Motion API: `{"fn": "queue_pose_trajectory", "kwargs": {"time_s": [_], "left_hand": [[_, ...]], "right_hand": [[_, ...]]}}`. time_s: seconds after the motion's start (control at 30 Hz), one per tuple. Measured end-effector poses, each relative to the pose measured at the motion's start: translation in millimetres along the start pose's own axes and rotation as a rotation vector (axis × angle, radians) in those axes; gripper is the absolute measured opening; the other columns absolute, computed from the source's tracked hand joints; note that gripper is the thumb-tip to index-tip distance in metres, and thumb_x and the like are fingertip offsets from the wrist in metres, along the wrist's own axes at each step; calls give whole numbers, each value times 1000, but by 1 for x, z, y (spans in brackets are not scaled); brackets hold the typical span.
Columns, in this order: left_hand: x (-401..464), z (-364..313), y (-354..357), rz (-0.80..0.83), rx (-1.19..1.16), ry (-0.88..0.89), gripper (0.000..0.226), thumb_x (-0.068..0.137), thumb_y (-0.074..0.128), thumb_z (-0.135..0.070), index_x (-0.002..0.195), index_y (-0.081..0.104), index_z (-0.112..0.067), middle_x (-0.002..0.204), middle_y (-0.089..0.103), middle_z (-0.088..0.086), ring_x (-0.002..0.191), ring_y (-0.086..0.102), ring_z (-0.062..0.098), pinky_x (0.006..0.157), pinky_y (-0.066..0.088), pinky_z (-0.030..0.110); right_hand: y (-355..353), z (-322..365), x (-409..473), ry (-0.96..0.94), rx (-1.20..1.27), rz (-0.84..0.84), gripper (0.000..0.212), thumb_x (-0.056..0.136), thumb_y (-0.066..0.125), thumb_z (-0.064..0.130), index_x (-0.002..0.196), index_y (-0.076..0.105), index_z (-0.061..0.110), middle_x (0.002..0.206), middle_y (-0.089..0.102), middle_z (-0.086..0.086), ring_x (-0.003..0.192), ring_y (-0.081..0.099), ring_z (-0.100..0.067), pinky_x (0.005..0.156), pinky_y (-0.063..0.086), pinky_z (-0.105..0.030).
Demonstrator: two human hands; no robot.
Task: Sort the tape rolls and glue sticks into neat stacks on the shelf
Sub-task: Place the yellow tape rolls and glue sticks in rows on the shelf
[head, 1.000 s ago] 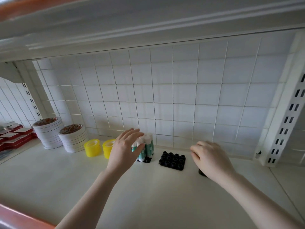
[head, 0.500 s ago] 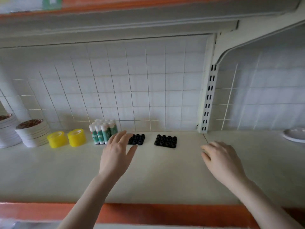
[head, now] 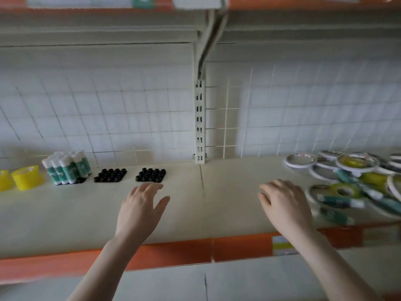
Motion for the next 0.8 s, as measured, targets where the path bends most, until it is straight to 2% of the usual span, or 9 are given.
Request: {"fn": "queue_pose_trajectory", "kwargs": {"time_s": [0.2, 0.4, 0.57, 0.7, 0.73, 0.8], "left_hand": [[1, -97, 58, -49, -32, -85, 35, 87, 61, -34, 118, 61, -18, 123, 58, -1, 114, 50, 23, 91, 39, 34], [-4, -178, 100, -38, -44, -175, 31, 86, 63, -32, 115, 63, -20, 123, 58, -2, 113, 52, 22, 89, 38, 32], [-12, -226, 114, 5, -42, -203, 31, 88, 58, -38, 117, 61, -25, 123, 57, -7, 112, 53, 19, 85, 38, 28], [-22, -257, 127, 91, -98, -194, 27, 89, 57, -39, 112, 63, -28, 115, 62, -5, 102, 59, 17, 82, 41, 26], [-24, -263, 130, 106, -114, -171, 26, 89, 57, -39, 110, 65, -27, 112, 63, -5, 100, 60, 16, 83, 42, 26], [-25, -272, 136, 114, -126, -117, 26, 88, 57, -39, 108, 67, -25, 109, 65, -4, 100, 59, 14, 86, 41, 26]], "right_hand": [[-6, -114, 11, -33, 61, -127, 7, 70, 74, 9, 66, 68, 11, 65, 63, -10, 60, 59, -35, 55, 50, -38], [-13, -202, 4, -84, 133, -90, 6, 71, 75, 9, 76, 71, 9, 70, 65, -9, 64, 61, -34, 61, 53, -41], [-17, -229, -6, -168, 257, -50, 8, 73, 75, 8, 80, 72, 10, 75, 67, -5, 69, 63, -30, 63, 54, -42], [-15, -233, -12, -214, 321, -37, 7, 75, 75, 10, 81, 72, 12, 76, 68, -1, 70, 64, -26, 61, 55, -38], [-15, -233, -13, -224, 332, -54, 2, 78, 72, 12, 80, 72, 12, 75, 67, 0, 69, 64, -25, 59, 55, -36], [-15, -233, -16, -234, 347, -69, 17, 84, 58, 23, 80, 72, 14, 75, 66, 2, 69, 63, -23, 58, 54, -35]]}}
Point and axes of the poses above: each hand's wrist, its own x-axis towards the middle knuckle, its own y-axis out of the palm, z = x × y, the point moved 3 cm from there along x, towards the middle knuckle
